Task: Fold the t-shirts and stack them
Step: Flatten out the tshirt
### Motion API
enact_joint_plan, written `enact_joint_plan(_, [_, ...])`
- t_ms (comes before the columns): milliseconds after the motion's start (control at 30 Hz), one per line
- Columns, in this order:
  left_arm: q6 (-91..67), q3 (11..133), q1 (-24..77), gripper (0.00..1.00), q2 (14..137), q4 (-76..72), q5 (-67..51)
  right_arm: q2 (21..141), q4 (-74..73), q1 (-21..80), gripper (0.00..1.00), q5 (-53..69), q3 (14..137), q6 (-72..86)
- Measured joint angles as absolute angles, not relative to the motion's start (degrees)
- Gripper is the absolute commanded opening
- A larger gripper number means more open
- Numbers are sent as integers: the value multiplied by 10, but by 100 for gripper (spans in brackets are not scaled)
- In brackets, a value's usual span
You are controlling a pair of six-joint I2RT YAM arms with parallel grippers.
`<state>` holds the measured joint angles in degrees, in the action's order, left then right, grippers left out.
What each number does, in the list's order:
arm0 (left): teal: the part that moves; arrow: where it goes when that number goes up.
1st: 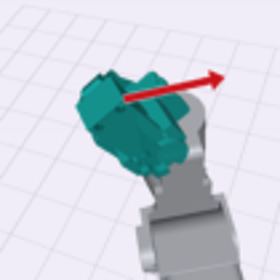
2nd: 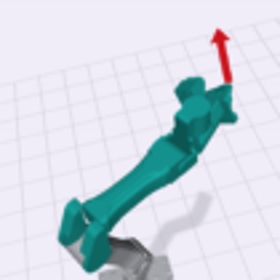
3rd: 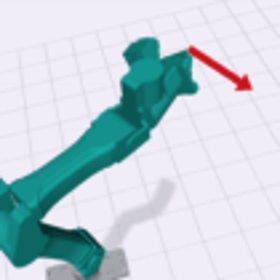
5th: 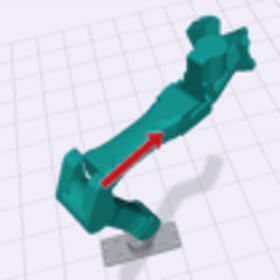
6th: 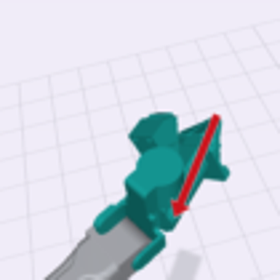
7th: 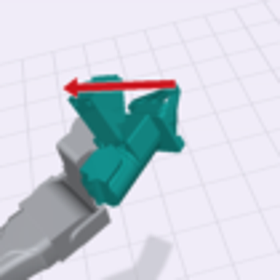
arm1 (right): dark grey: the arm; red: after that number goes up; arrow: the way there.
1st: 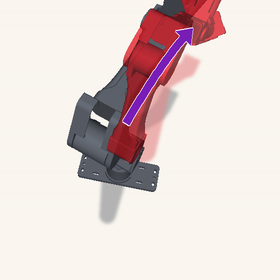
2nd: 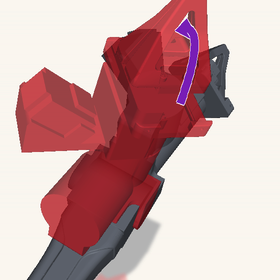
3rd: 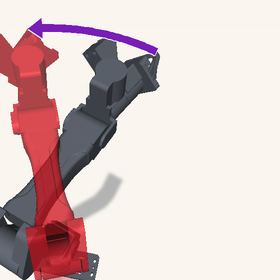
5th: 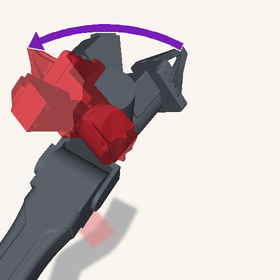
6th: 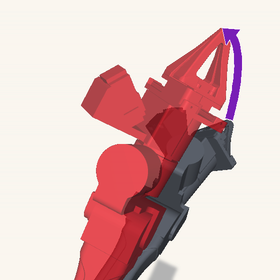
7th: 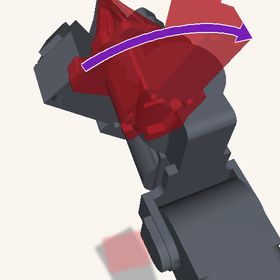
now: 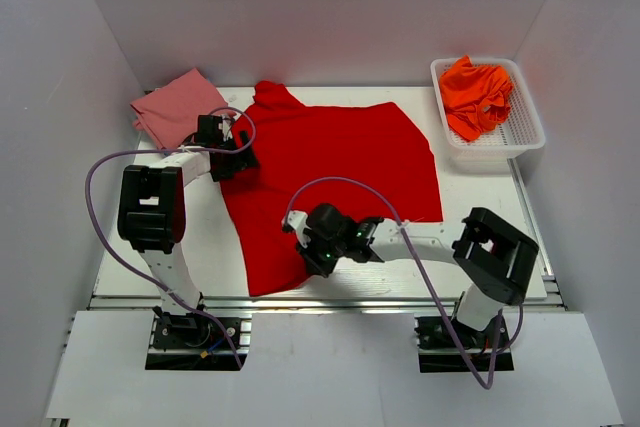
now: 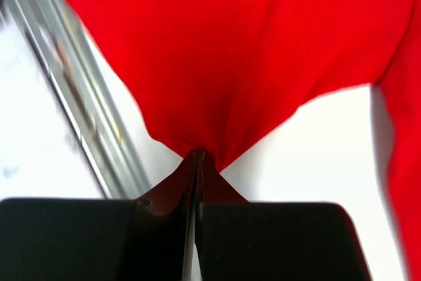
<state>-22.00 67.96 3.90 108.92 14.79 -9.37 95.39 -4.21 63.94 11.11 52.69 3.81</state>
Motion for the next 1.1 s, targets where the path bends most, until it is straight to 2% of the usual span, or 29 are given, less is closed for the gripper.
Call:
enact_joint_plan(33, [-220, 680, 39, 100, 1089, 148, -95, 947, -50, 641, 0, 114, 517, 43])
enact_joint_plan(67, [-220, 680, 38, 100, 1089, 148, -96, 940, -59, 642, 8, 116, 506, 48])
enact_joint_plan(100, [-220, 680, 38, 100, 1089, 148, -97, 934, -69, 644, 23, 118, 496, 55])
enact_joint_plan(167, [-220, 681, 38, 100, 1090, 148, -98, 921, -91, 648, 34, 121, 478, 70])
enact_joint_plan(200, [-220, 681, 38, 100, 1090, 147, -99, 913, -104, 651, 54, 121, 470, 76])
enact_joint_plan(233, [-219, 681, 38, 100, 1090, 147, -100, 904, -117, 654, 60, 122, 463, 82])
enact_joint_plan(267, [-219, 681, 37, 100, 1090, 147, -100, 891, -126, 656, 72, 121, 460, 87])
enact_joint_plan(300, [-218, 681, 37, 100, 1090, 146, -102, 878, -134, 658, 90, 117, 459, 91])
enact_joint_plan(400, [-211, 681, 37, 100, 1089, 145, -111, 837, -129, 660, 90, 94, 455, 98])
enact_joint_plan(533, [-193, 679, 39, 100, 1086, 146, -121, 791, -93, 650, 90, 3, 444, 113])
enact_joint_plan(700, [-176, 675, 41, 100, 1080, 155, -141, 786, -70, 580, 90, -133, 454, 150])
enact_joint_plan(900, [-164, 696, 46, 100, 1079, 188, -157, 876, -72, 438, 90, -178, 538, 186])
enact_joint_plan(1100, [-150, 798, 50, 100, 1111, 214, -172, 976, -95, 313, 90, -169, 637, 196])
